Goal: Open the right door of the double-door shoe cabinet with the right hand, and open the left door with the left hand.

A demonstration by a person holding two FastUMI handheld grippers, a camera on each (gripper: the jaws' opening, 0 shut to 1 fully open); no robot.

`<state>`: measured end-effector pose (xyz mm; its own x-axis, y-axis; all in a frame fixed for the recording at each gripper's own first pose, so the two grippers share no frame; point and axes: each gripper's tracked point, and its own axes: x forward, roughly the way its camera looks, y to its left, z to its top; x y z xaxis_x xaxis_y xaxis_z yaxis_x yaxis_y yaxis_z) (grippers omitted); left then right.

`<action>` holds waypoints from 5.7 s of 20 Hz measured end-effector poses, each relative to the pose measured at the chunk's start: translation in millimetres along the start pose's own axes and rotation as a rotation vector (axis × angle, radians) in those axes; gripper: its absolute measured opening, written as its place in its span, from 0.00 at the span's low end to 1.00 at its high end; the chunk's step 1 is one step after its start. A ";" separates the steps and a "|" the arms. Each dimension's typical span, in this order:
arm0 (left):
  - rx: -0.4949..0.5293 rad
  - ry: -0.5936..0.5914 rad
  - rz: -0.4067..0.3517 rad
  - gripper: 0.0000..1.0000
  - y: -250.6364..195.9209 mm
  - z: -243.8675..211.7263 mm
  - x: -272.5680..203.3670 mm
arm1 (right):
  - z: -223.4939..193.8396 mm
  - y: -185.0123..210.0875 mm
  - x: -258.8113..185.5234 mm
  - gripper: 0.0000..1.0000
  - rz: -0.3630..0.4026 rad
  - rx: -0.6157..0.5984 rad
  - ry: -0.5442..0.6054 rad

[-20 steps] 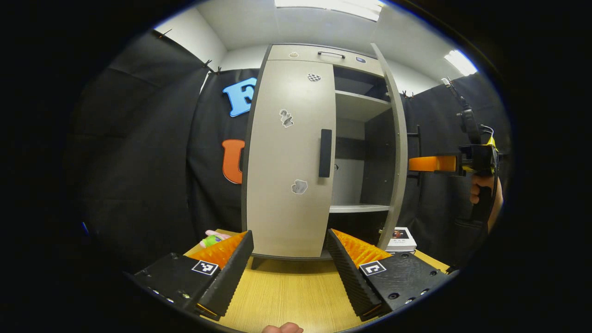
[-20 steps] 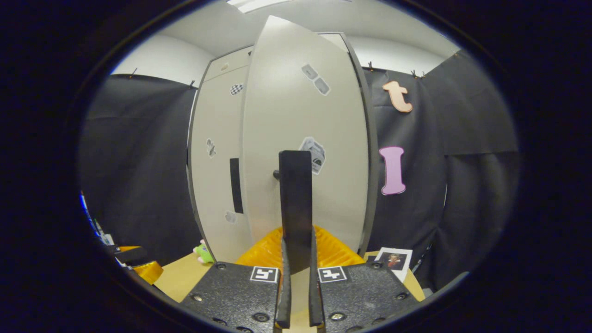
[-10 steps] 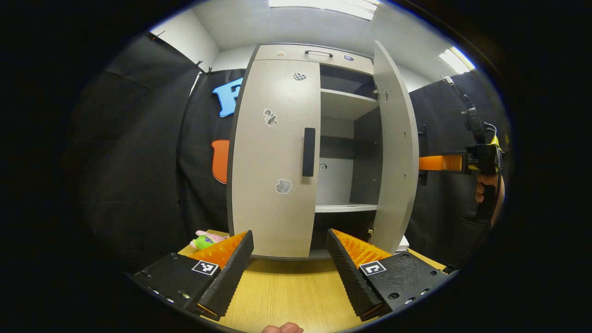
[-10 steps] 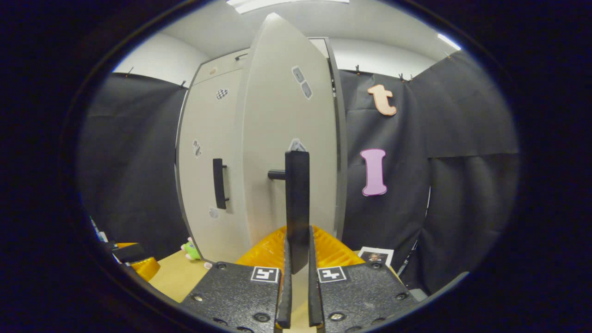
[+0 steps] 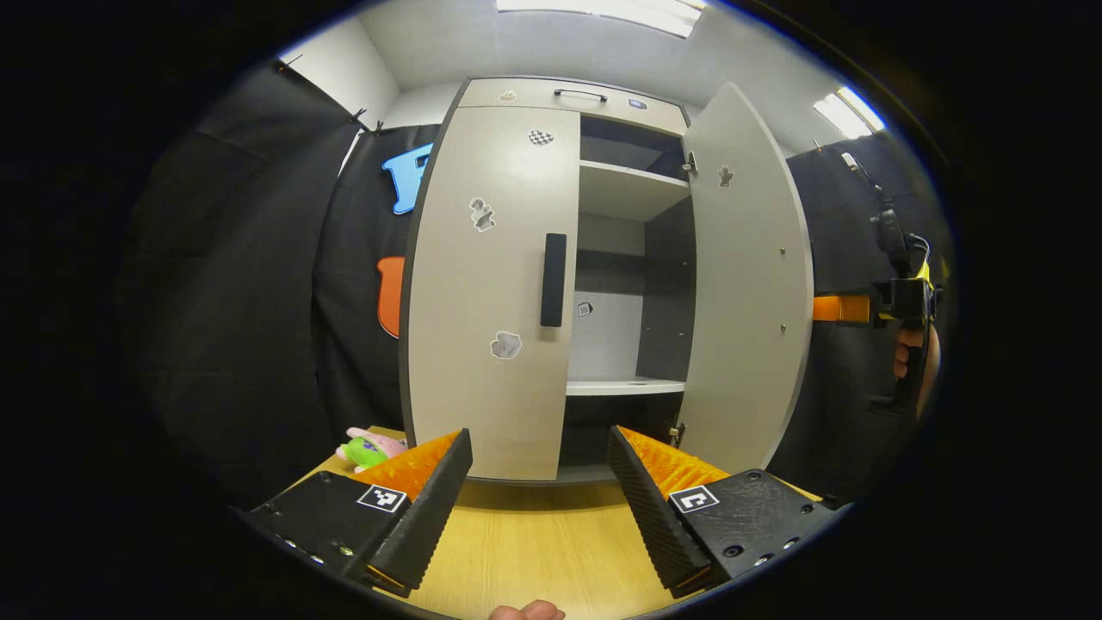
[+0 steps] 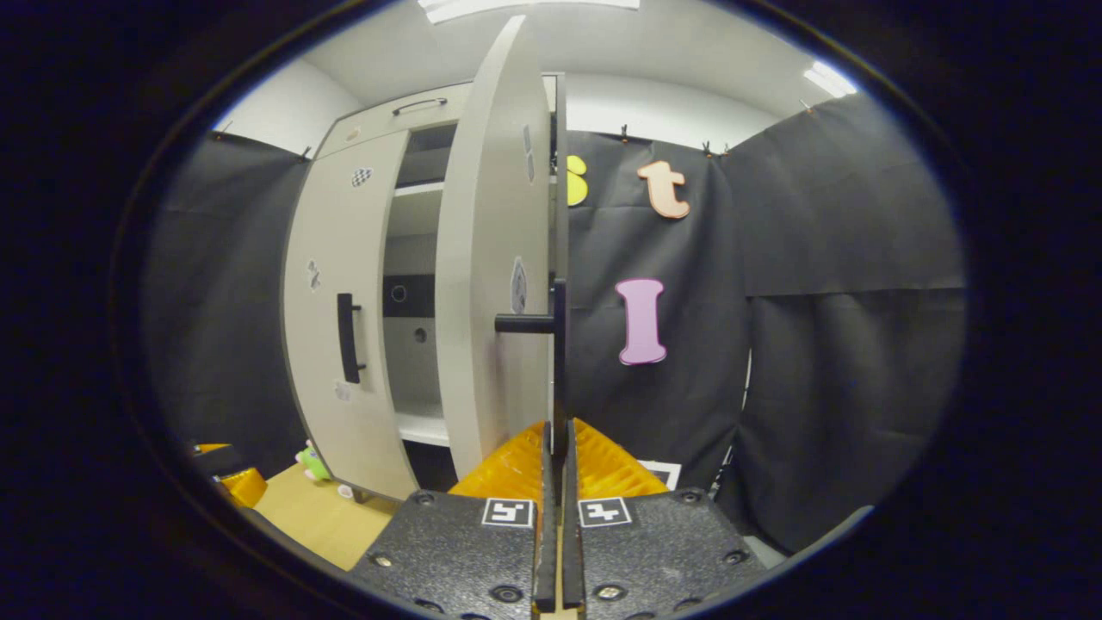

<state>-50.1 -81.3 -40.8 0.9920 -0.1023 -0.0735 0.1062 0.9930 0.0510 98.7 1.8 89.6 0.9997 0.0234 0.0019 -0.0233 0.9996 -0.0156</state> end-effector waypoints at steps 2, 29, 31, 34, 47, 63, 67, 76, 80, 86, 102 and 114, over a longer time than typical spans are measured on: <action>-0.013 0.006 -0.023 0.95 -8.3 -1.3 2.9 | 2.6 -11.3 -2.4 0.04 -0.022 -0.011 -0.005; -0.004 -0.121 -0.003 0.95 20.6 55.4 27.3 | -54.4 88.9 -78.2 0.91 0.149 0.089 -0.002; 0.005 -0.171 -0.014 0.95 19.7 79.0 43.0 | -57.9 88.4 -80.9 0.90 0.157 0.093 0.008; 0.010 -0.226 -0.027 0.95 17.1 116.2 81.5 | -59.9 85.9 -86.1 0.90 0.155 0.088 0.005; 0.047 -0.070 -0.006 0.95 7.8 125.1 232.0 | -57.0 35.1 -104.0 0.92 0.028 0.080 -0.035; 0.048 -0.029 0.078 0.90 29.3 119.6 254.3 | -77.2 10.3 -80.6 0.88 -0.019 0.153 0.005; 0.070 -0.019 0.065 0.70 21.3 115.6 253.7 | -79.9 9.9 -77.2 0.88 -0.016 0.152 0.009; 0.051 0.032 -0.035 0.09 7.7 108.1 254.8 | -77.8 13.9 -74.2 0.87 -0.004 0.167 -0.003; 0.026 0.046 -0.036 0.09 8.6 107.0 247.6 | -78.0 18.5 -77.8 0.88 0.002 0.153 -0.004; 0.086 0.034 0.020 0.09 10.7 112.3 214.2 | -77.5 21.3 -87.4 0.87 -0.006 0.150 -0.009; 0.111 -0.009 0.031 0.08 76.6 115.0 98.5 | -75.9 74.3 -74.2 0.88 0.090 0.130 -0.005; 0.099 0.003 0.063 0.07 125.9 108.8 61.7 | -79.8 111.5 -63.6 0.88 0.133 0.110 0.012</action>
<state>31.8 31.1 69.4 0.9967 -0.0398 -0.0702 0.0502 0.9868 0.1539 32.7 110.5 7.9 0.9877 0.1564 -0.0052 -0.1552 0.9833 0.0951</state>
